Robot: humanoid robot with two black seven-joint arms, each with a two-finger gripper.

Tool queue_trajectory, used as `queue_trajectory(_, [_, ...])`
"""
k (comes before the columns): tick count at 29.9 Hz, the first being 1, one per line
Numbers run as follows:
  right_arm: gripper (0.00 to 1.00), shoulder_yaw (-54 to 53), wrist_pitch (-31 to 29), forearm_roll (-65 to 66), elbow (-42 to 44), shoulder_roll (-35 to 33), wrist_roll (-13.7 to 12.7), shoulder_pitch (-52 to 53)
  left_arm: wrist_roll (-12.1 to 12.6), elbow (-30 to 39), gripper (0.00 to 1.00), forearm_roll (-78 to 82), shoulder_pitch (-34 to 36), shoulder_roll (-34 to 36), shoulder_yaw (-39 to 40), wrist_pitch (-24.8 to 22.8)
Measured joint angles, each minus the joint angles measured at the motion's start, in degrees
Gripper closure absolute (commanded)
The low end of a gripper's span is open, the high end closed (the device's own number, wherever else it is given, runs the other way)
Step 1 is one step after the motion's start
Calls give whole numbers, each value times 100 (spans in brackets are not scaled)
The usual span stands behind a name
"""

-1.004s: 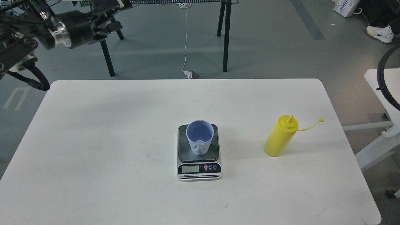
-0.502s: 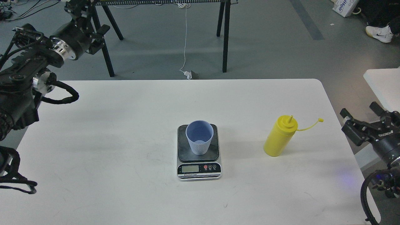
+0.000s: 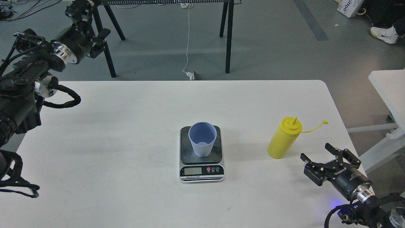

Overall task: Pour seasoning into cup on scale with both arms
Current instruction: 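Reach the right gripper to the yellow bottle and grasp it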

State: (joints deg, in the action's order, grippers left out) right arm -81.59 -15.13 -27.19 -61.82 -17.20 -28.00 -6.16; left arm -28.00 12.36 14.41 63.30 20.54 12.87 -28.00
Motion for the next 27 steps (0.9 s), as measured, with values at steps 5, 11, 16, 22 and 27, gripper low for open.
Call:
queue_trajectory(5, [1,57,4,255,206,235,0,169,0,3,1,0,-23,-1,-6,0])
queue_trajectory(11, [1,330,9,350,267,345,0,266,0,4,1,-1,-43,-32,-8,0])
queue_trajectory(16, [1,633,12,354,377,365,-1,404,0,10,1,-1,-71,-35,-4,0])
queue_trajectory(22, [1,762,19,355,605,415,-1,662,0,12,1,-11,-135,-16,-8,0])
queue_trajectory(27, [1,771,23,355,793,427,0,902,-1,13,1,-23,-240,-17,-13,0])
